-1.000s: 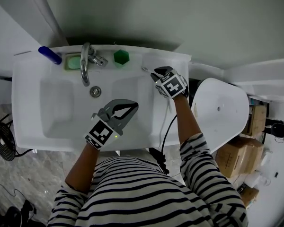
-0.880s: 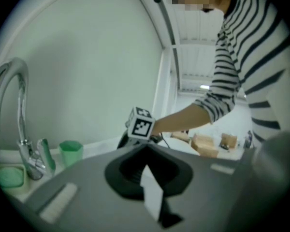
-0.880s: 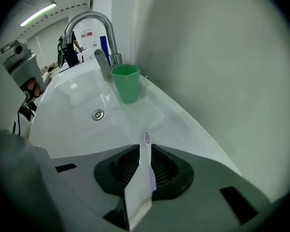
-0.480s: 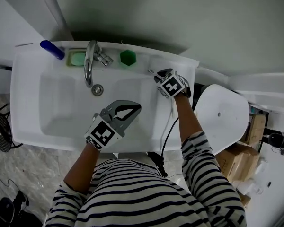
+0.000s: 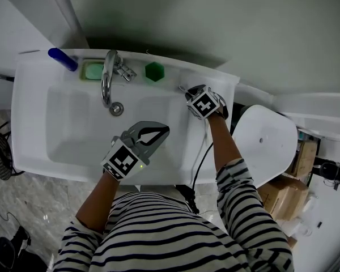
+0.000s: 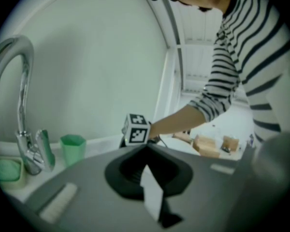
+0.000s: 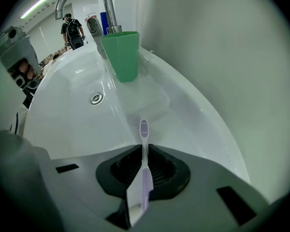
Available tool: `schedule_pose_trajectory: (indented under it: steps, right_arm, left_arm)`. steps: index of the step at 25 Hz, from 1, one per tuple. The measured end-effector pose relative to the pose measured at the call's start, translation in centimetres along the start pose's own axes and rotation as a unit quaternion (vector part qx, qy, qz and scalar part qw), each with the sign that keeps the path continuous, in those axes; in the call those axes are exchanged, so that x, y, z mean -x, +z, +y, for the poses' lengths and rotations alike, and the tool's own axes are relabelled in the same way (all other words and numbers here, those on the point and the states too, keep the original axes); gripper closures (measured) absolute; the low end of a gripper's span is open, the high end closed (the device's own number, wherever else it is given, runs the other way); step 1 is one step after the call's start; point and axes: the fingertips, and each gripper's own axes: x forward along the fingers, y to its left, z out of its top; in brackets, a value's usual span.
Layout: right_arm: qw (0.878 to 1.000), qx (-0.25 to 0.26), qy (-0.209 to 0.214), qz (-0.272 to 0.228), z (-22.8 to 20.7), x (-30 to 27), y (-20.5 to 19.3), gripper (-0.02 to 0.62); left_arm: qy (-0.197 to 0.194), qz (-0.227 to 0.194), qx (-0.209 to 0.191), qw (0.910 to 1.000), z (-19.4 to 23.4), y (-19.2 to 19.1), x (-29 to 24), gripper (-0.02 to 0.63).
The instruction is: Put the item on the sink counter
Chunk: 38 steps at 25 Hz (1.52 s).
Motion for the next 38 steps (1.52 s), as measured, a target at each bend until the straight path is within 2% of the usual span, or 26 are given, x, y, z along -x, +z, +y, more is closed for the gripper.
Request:
schedule_pose_trajectory:
  steps: [4,9,20,25,30,38]
  right_arm:
    - [1.0,0.013,-0.004,0.002,-0.1,-0.1,0.1,0.569]
    - [1.0,0.001,-0.018,-0.014,-0.5,1.1,0.5,0.572]
    - [0.991,-0.018,-0.088,-0.098,-2.3,8.0,2.8,0.574]
    - [0.978,-0.032,-0.116,-0.168,-2.8,12.7,5.9,0.574]
    - [0.96,-0.043,-0.135,-0.24,-2.8,17.4,9.4,0.574]
    - [0.929,-0.067,-0.135,-0.339,-1.9,22.8,14.8,0.574]
  left_arm:
    - [0.001,0.0,-0.002,1.0,0.1,0.0,0.1,0.603]
    - [0.0,-0.002,-0.005,1.0,0.1,0.3,0.3,0.601]
    - [-0.013,-0.009,-0.028,0.9995,-0.8,2.1,0.2,0.601]
    - [-0.013,-0.012,-0.037,0.9991,-1.2,3.1,0.6,0.603]
    - [-0.01,-0.017,-0.047,0.9987,-1.3,4.1,1.4,0.601]
    - [-0.002,-0.027,-0.051,0.9983,-1.4,5.2,3.3,0.601]
